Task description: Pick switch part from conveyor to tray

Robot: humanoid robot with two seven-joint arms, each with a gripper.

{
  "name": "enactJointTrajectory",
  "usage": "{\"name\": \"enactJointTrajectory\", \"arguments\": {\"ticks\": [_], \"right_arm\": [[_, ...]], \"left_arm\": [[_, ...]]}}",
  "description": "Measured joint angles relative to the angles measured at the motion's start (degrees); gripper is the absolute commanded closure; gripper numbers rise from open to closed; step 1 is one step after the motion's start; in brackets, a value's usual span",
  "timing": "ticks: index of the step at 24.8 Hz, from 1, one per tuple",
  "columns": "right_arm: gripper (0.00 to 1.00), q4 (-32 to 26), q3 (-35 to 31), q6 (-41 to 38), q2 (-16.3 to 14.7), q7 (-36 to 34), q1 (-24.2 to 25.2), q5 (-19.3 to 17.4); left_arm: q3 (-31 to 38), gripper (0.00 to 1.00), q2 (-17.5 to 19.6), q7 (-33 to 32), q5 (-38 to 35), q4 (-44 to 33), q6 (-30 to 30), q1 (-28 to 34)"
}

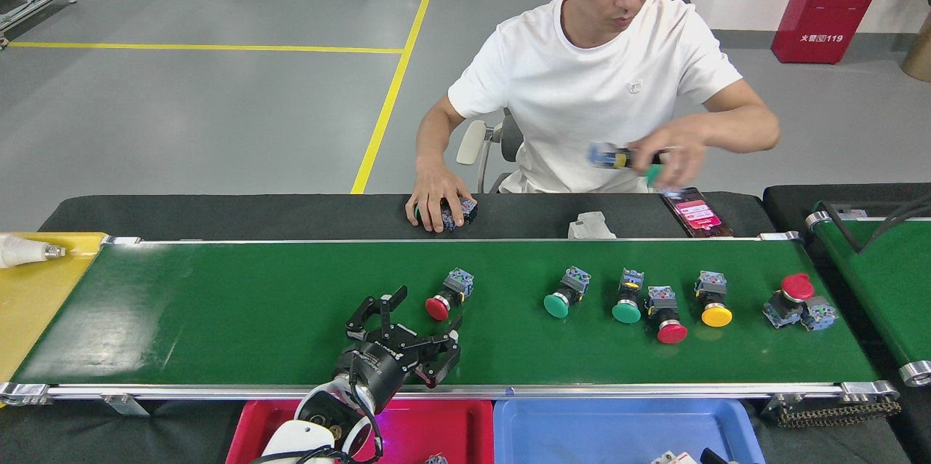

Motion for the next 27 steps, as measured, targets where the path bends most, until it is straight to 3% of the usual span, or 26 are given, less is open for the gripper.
{"name": "enactJointTrajectory", "arguments": {"ticks": [3,5,7,11,13,16,22,27], "right_arm": [[0.05,-0.58,-2.04,0.0,2.73,0.3,-2.73,-0.57],[0.07,-0.79,-2.1,-0.26,5.29,1.78,-5.65,-0.41],[0.12,-0.89,-2.1,2.97,7.2,4.03,-10.05,1.45],[0.12,-0.95,-1.21,15.76,13.01,5.38,-15.67,13.59],[0.15,-0.95,-0.07,20.66,15.61,5.39,-16.25,19.38],[0.16,-0.95,0.24,23.75,16.64,0.95,-15.48,22.59],[0.16,-0.95,2.54,25.37,16.64,-5.44,-11.76,23.07],[0.15,-0.67,9.71,30.91,16.61,-3.58,-14.11,23.6]], "left_arm": [[-0.24,0.01,-0.67,-0.22,-0.01,4.26,0.92,-3.33],[-0.26,0.16,-0.72,-0.01,-0.01,7.07,1.5,-5.51],[-0.4,0.25,-0.76,0.25,-0.15,9.33,1.66,-7.3],[-0.44,0.67,-0.58,1.43,-2.16,13.52,1.82,-9.16],[-0.44,0.72,-0.5,2.38,-2.37,14.33,1.72,-9.51],[-0.28,0.92,0.32,3.1,-2.39,14.43,0.68,-9.55],[1.4,0.94,0.85,3.32,0.94,9.62,-0.89,-7.31],[7.19,0.92,7.4,3.51,2.86,-10.49,-6.53,7.49]]}}
